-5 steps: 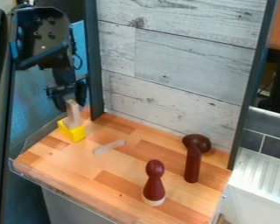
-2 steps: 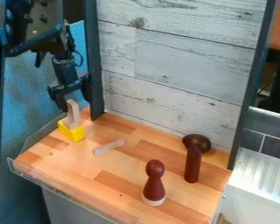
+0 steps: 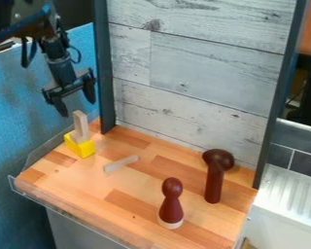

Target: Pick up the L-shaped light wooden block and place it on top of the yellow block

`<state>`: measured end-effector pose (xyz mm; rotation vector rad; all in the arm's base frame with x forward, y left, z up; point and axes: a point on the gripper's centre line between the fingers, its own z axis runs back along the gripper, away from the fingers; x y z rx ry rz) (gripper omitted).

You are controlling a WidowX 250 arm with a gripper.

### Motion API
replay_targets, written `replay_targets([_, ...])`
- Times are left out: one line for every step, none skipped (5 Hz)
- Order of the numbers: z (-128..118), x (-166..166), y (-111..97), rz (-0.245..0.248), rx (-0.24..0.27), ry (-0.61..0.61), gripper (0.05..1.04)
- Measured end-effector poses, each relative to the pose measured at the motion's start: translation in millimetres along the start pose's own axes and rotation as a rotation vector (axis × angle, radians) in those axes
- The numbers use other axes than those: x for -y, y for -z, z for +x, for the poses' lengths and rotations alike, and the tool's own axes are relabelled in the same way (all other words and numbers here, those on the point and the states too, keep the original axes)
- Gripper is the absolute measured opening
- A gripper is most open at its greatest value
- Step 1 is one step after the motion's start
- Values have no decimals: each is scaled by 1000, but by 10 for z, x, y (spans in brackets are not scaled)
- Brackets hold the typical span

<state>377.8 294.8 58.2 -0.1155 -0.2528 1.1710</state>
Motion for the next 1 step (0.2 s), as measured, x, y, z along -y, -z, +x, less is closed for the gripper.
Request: replay_targets([24, -13, -299, -15, 24, 25, 1000])
